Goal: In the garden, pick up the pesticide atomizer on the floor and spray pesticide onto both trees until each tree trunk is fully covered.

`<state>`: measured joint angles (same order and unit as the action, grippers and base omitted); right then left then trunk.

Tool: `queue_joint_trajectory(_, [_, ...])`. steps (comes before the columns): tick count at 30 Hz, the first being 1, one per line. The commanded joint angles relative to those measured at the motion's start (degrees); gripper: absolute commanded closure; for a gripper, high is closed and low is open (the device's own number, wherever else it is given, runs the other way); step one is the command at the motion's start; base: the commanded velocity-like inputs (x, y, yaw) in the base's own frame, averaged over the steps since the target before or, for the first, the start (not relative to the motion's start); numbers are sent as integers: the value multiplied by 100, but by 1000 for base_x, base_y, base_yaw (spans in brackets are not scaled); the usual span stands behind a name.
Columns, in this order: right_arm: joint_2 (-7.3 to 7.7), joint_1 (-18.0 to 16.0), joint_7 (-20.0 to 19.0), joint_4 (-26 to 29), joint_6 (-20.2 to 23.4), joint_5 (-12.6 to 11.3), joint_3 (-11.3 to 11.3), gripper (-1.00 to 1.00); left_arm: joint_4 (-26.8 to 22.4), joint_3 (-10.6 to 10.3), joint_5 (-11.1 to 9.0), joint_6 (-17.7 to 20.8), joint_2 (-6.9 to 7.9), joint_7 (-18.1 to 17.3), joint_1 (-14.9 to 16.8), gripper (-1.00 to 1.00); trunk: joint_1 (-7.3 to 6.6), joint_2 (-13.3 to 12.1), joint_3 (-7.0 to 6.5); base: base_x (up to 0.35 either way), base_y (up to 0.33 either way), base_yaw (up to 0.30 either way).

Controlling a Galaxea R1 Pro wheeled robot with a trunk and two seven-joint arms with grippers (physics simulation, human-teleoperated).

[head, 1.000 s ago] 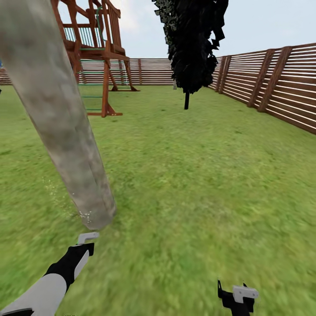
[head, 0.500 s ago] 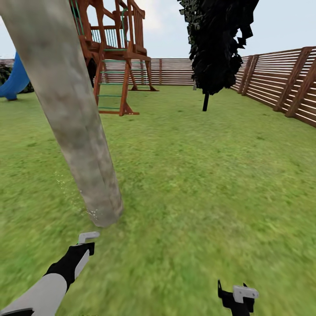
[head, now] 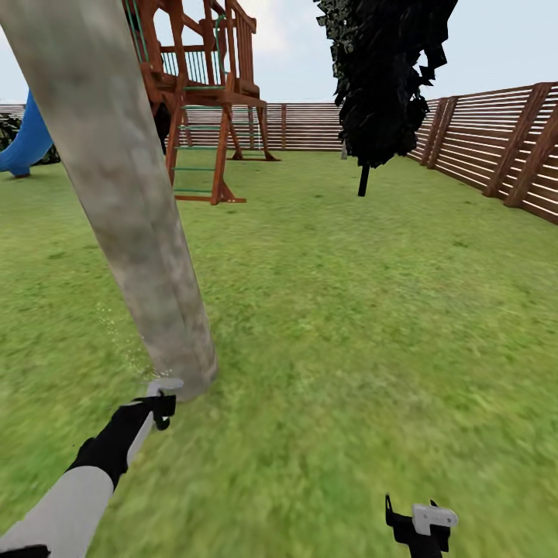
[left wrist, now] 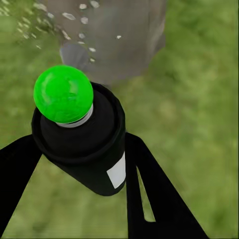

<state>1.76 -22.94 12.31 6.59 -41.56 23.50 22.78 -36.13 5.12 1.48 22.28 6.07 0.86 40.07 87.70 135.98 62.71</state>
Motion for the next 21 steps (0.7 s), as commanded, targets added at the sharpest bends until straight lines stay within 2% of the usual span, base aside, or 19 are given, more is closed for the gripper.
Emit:
queue_joint_trajectory(1, [0, 0, 0, 0, -1, 2, -2, -100, -188, 6, 70, 168, -89, -4, 1, 100, 0, 0, 0, 0, 0, 0])
queue_joint_trajectory(3, [0, -1, 0, 0, -1, -1, -2, -100, -467, 36, 82, 468, -30, -19, -1, 100, 0, 0, 0, 0, 0, 0])
queue_joint_trajectory(4, [0, -1, 0, 0, -1, 1, -2, -100, -504, 49, 70, 502, 104, -21, 0, 100, 0, 0, 0, 0, 0, 0])
queue_joint_trajectory(5, [0, 0, -1, 0, -1, 4, -2, -100, -525, 59, 38, 525, 335, -37, -8, 100, 0, 0, 0, 0, 0, 0])
queue_joint_trajectory(6, [0, 0, 0, 0, -1, 3, -3, -100, -541, 33, 40, 537, 470, -55, -41, 100, 0, 0, 0, -144, 0, 0])
queue_joint_trajectory(7, [0, 0, 0, 0, -1, 5, -4, -100, -547, 24, 44, 538, 465, -57, -46, 100, 0, 0, 0, -244, 0, 0])
queue_joint_trajectory(8, [0, 0, 0, 0, 1, 5, -4, -100, -550, 20, 51, 539, 368, -58, -40, 100, 0, 0, 0, -290, 0, 0])
queue_joint_trajectory(9, [0, 0, 0, 0, 0, 4, -7, -100, -551, 14, 59, 540, 246, -59, -22, 100, 0, 0, 0, -218, 0, 0])
queue_joint_trajectory(10, [0, 0, 0, 0, -1, 1, -5, -100, -578, 9, 67, 540, 38, -61, 2, 100, 0, 0, 0, -57, 0, 0])
queue_joint_trajectory(11, [0, 0, 0, 0, -1, 2, -3, -100, -722, 12, 64, 543, -28, -60, 7, 100, 0, 0, 0, -19, 0, 0])
queue_joint_trajectory(12, [0, 0, 0, 0, -1, 1, -3, -100, -823, 18, 50, 566, 2, -64, 9, 100, 0, 0, 0, -6, 0, 0])
queue_joint_trajectory(14, [0, -2, 0, 0, 2, 3, -2, -100, -879, 48, 62, 759, 192, -69, 65, 100, 0, 0, 0, -2, 0, 0])
queue_joint_trajectory(15, [0, -1, 0, 0, 2, 5, -5, -100, -894, 55, 32, 847, 415, -74, 100, 100, 0, 0, 0, 0, 0, 0])
queue_joint_trajectory(16, [0, 0, 0, 0, 0, 3, -6, -100, -901, 50, 19, 889, 556, -76, 105, 100, 0, 0, 0, 0, 0, 0])
queue_joint_trajectory(17, [0, 0, 0, 0, -1, 3, -6, -100, -903, 28, 29, 901, 566, -87, 87, 100, 0, 0, 0, 0, 0, 0])
queue_joint_trajectory(18, [0, -2, 0, 0, 2, 0, -5, -100, -904, 17, 35, 902, 499, -96, 80, 100, 0, 0, 0, 0, 0, 0])
queue_joint_trajectory(20, [0, 0, 0, 0, 0, -2, -8, -100, -907, -43, 58, 901, 222, -98, 84, 100, 0, 0, 0, 0, 0, 0])
queue_joint_trajectory(21, [0, 0, 0, 1, -1, -3, -8, -100, -922, -177, 61, 910, 84, -96, 116, 100, 0, 0, 0, 0, 0, 128])
